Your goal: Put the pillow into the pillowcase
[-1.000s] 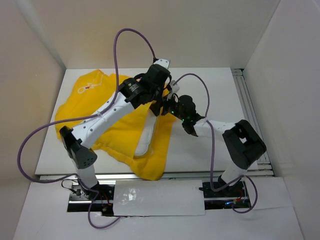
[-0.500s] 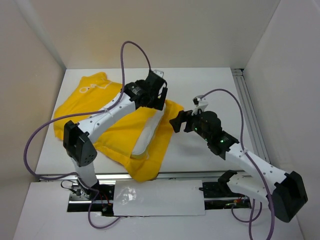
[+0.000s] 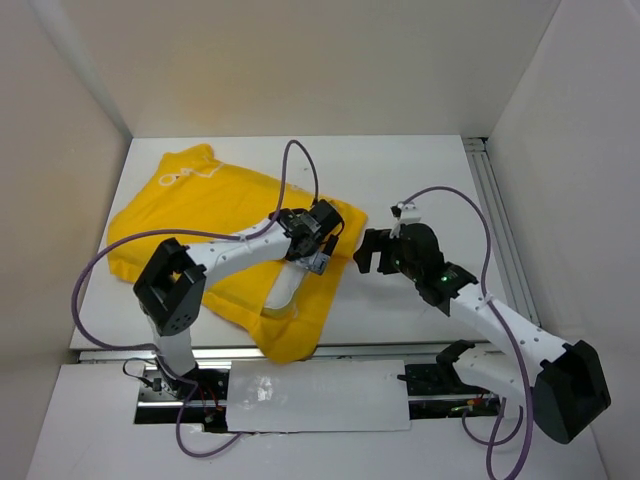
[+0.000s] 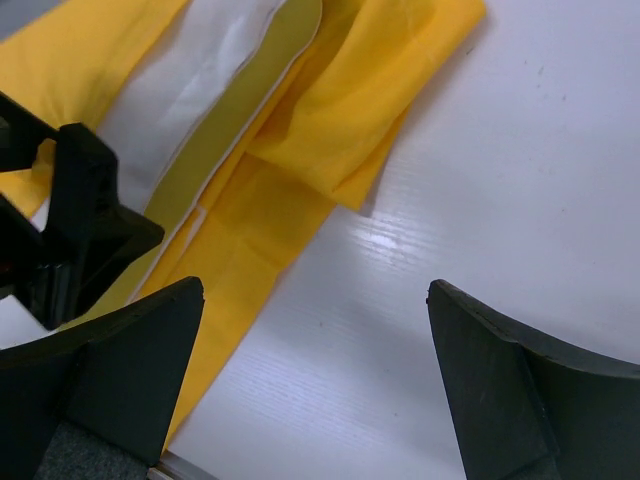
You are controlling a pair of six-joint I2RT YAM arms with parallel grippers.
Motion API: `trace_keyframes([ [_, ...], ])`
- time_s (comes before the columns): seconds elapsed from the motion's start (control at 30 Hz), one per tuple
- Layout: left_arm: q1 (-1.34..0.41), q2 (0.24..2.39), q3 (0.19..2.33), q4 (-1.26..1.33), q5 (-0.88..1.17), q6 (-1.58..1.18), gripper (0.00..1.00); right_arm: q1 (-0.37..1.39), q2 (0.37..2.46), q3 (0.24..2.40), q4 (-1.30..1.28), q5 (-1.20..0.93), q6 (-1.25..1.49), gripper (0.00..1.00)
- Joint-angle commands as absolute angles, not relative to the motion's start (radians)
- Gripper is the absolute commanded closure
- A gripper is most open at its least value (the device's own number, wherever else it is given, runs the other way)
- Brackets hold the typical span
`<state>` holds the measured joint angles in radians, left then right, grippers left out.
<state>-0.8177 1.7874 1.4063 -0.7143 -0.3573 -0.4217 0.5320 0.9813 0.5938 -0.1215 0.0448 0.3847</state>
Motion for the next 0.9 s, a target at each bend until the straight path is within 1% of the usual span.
trace_keyframes([
  [0.0,-0.815,1.879,1.424,-0.689,-0.383,-0.436,0.05,0.526,0.999,0.580,-0.117,0.021,0.373,0.00],
  [0.03,-0.805,1.896,1.434,-0.699,-0.393,-0.451,0.16,0.526,0.999,0.580,-0.107,0.021,0.373,0.00],
  [0.07,-0.805,1.911,1.434,-0.709,-0.393,-0.463,0.29,0.526,0.999,0.580,-0.107,0.011,0.364,0.00],
  [0.17,-0.784,1.934,1.445,-0.719,-0.403,-0.488,1.00,0.526,0.999,0.571,-0.097,0.011,0.364,0.00],
  [0.23,-0.764,1.934,1.471,-0.742,-0.416,-0.498,1.00,0.526,1.018,0.571,-0.087,-0.017,0.364,0.03],
  [0.27,-0.755,1.913,1.480,-0.742,-0.451,-0.508,1.00,0.526,1.019,0.571,-0.072,-0.034,0.351,0.03],
  [0.33,-0.755,1.866,1.505,-0.753,-0.451,-0.508,1.00,0.537,1.049,0.571,-0.039,-0.058,0.351,0.05],
  [0.37,-0.755,1.836,1.514,-0.753,-0.460,-0.499,1.00,0.549,1.061,0.583,-0.038,-0.058,0.351,0.07],
  [0.4,-0.746,1.774,1.523,-0.740,-0.434,-0.489,1.00,0.561,1.080,0.594,-0.026,-0.049,0.351,0.12],
  [0.43,-0.746,1.741,1.523,-0.729,-0.417,-0.479,1.00,0.561,1.124,0.609,-0.026,-0.049,0.342,0.20],
  [0.5,-0.735,1.683,1.523,-0.686,-0.367,-0.453,1.00,0.601,1.170,0.656,-0.011,-0.049,0.353,0.26],
  [0.6,-0.713,1.617,1.523,-0.676,-0.333,-0.453,1.00,0.644,1.245,0.698,0.067,-0.040,0.377,0.29],
  [0.87,-0.672,1.595,1.532,-0.676,-0.299,-0.463,1.00,0.707,1.448,0.830,0.196,-0.012,0.431,0.32],
])
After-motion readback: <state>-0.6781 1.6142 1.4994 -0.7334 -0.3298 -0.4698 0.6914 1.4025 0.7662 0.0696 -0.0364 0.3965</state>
